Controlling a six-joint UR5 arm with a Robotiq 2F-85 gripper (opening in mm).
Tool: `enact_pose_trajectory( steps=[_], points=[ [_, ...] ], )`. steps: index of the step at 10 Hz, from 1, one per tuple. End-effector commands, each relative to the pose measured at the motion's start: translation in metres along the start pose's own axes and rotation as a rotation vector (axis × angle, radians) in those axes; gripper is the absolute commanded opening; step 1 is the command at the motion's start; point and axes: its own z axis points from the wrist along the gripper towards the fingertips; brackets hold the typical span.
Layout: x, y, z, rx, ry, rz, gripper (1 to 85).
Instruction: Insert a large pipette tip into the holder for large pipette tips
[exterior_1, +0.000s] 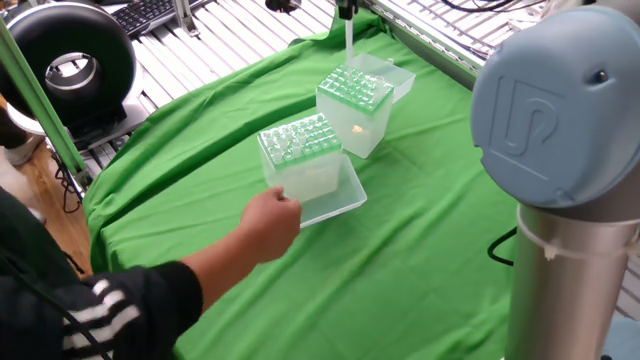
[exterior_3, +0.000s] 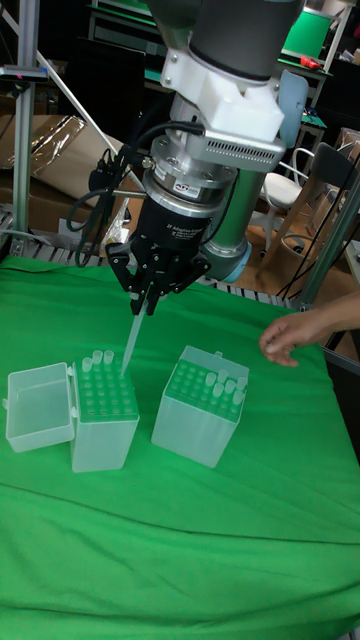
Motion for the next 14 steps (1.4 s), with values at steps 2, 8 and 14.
enact_pose_trajectory(
  steps=[2, 8, 14],
  points=[
    [0.02, 0.009, 0.008, -0.015, -0.006, 0.006, 0.7],
    [0.024, 0.008, 0.028, 0.0, -0.044, 0.004, 0.7],
    [0.029, 0.01, 0.017, 0.003, -0.026, 0.005, 0.7]
  ],
)
